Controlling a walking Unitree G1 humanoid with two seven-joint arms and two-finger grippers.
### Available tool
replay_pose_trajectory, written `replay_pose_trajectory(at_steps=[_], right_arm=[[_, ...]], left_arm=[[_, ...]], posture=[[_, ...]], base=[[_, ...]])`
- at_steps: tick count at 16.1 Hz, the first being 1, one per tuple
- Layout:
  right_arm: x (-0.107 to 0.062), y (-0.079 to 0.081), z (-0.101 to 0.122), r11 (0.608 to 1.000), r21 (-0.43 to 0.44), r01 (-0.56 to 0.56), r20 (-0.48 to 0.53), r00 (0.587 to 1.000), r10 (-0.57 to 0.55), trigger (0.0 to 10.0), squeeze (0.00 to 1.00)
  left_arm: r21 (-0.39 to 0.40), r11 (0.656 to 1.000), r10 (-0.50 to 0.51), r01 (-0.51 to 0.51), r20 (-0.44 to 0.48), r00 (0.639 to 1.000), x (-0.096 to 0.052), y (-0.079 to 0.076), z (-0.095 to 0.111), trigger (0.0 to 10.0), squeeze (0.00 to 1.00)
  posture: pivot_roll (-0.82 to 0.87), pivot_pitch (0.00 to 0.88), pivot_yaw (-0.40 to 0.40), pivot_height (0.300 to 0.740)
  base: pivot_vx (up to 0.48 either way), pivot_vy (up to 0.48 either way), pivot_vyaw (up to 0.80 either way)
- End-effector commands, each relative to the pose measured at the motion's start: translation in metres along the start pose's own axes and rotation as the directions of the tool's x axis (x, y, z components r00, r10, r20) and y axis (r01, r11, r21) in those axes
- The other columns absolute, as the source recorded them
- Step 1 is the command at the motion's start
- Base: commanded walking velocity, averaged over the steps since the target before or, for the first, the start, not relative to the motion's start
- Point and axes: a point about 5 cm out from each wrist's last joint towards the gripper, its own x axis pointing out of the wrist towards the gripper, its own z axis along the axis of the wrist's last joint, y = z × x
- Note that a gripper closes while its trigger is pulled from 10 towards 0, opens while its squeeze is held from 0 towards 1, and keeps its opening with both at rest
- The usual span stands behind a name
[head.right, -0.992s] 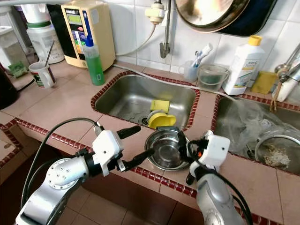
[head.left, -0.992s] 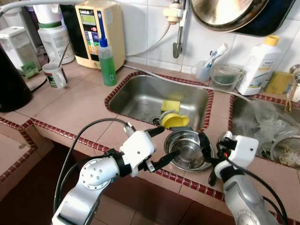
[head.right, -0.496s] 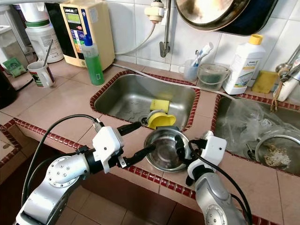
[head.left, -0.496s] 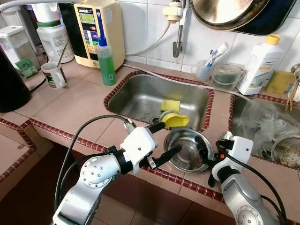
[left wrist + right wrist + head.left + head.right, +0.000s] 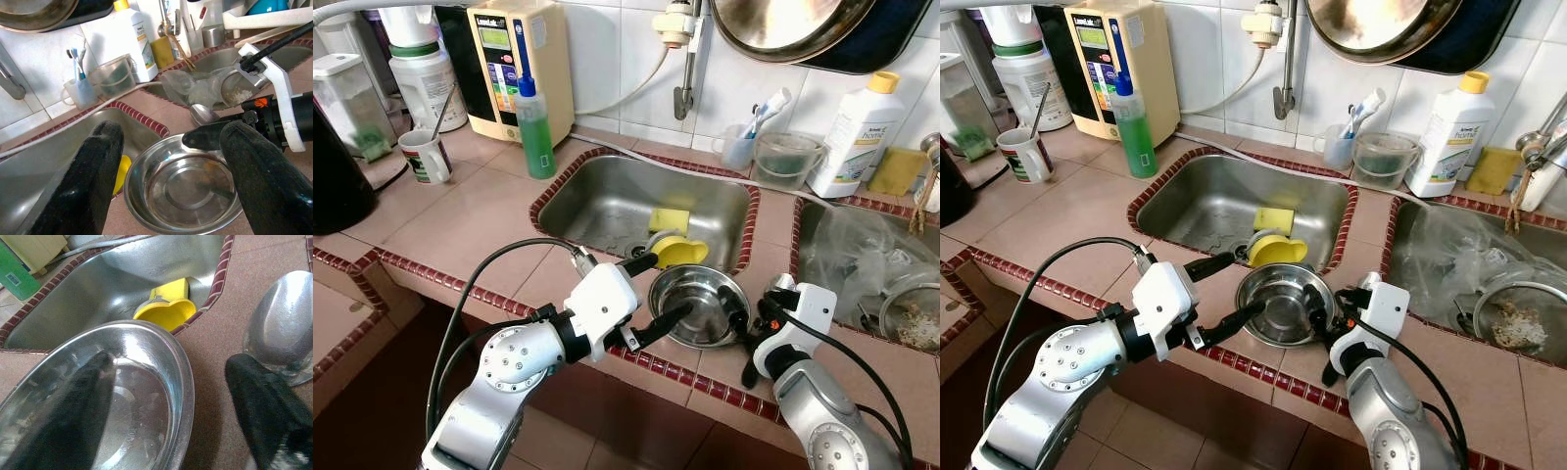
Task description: Kitchen organization
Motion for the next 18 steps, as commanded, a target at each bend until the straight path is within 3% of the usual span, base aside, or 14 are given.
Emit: replay_pose_trajectory(at_steps=[1, 8, 18], right_arm=[[0.000, -0.001, -0.005, 1.000, 0.022, 0.002, -0.038, 0.999, -0.001, 0.0, 0.00], [0.001, 0.003, -0.004, 0.994, 0.112, -0.014, -0.068, 0.997, 0.022, 0.0, 0.00], [0.000, -0.004, -0.004, 0.993, 0.113, 0.025, -0.084, 0.996, -0.015, 0.0, 0.00]], left_arm=[[0.003, 1.000, 0.017, -0.017, 0.012, 1.000, -0.003, 0.003, 0.004, 10.0, 0.00], [0.006, 1.000, 0.020, -0.020, 0.012, 1.000, -0.003, 0.002, 0.005, 10.0, 0.00], [0.011, 0.997, -0.070, 0.070, -0.010, 0.998, -0.013, -0.009, 0.003, 10.0, 0.00]], posture=[[-0.07, 0.017, 0.025, 0.740], [-0.06, 0.005, 0.018, 0.740], [-0.06, 0.000, 0.013, 0.740]], base=[[0.000, 0.000, 0.00], [0.000, 0.000, 0.00], [0.000, 0.000, 0.00]])
